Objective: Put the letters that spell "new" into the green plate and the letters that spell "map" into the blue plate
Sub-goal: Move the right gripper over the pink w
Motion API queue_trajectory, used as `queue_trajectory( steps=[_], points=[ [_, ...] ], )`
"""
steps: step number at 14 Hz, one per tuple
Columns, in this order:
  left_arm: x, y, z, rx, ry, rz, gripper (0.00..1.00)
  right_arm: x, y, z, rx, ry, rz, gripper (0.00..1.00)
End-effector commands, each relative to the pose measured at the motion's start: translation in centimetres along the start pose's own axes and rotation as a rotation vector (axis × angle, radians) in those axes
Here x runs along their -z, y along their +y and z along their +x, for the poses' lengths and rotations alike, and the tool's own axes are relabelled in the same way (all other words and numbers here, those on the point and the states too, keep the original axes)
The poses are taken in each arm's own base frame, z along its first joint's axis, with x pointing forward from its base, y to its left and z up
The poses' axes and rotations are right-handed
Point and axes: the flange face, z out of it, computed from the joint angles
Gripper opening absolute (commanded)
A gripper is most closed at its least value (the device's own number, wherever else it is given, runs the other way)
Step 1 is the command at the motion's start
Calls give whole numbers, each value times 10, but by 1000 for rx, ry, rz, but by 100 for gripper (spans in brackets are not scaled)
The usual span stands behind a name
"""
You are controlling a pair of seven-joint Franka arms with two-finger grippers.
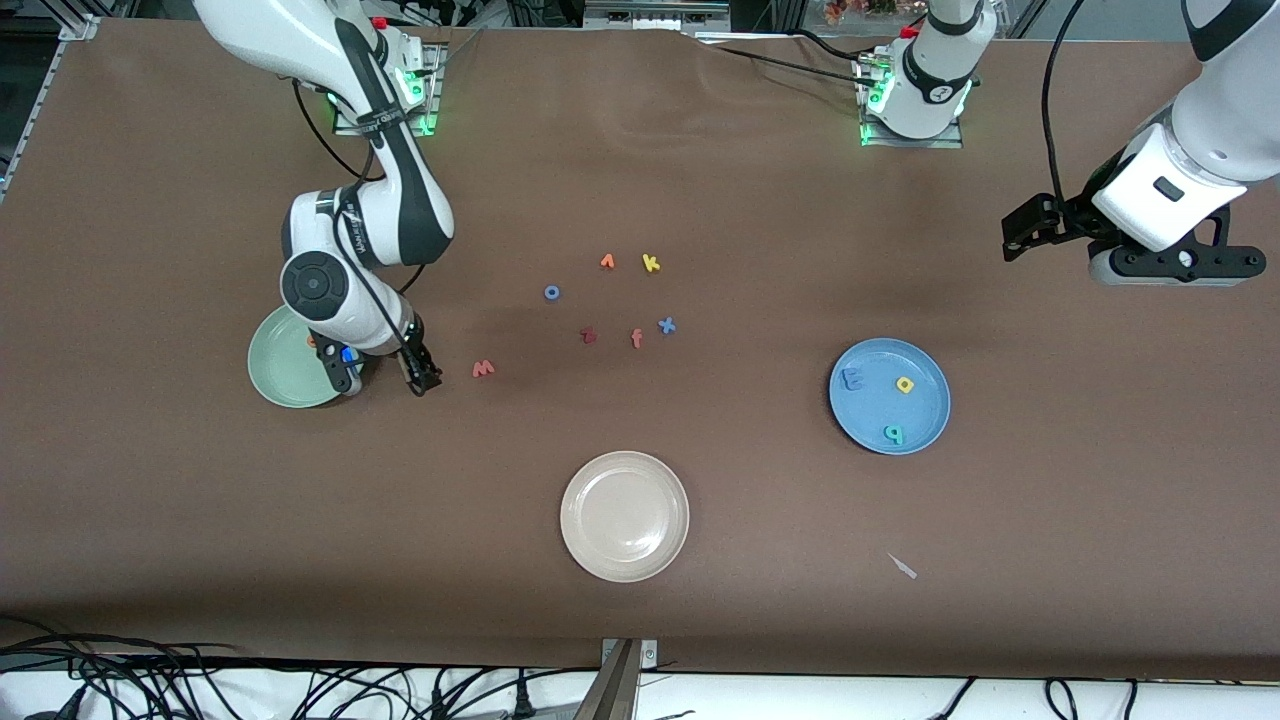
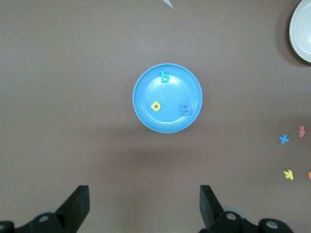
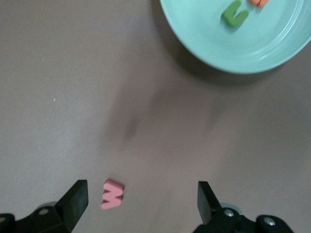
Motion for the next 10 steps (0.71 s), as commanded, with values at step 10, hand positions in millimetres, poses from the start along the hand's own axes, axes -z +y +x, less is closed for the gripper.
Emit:
queue_trajectory(
  steps=[10],
  points=[
    [6, 2, 2, 5, 1, 13, 100, -42, -24, -49, -77, 23, 99, 100]
  ],
)
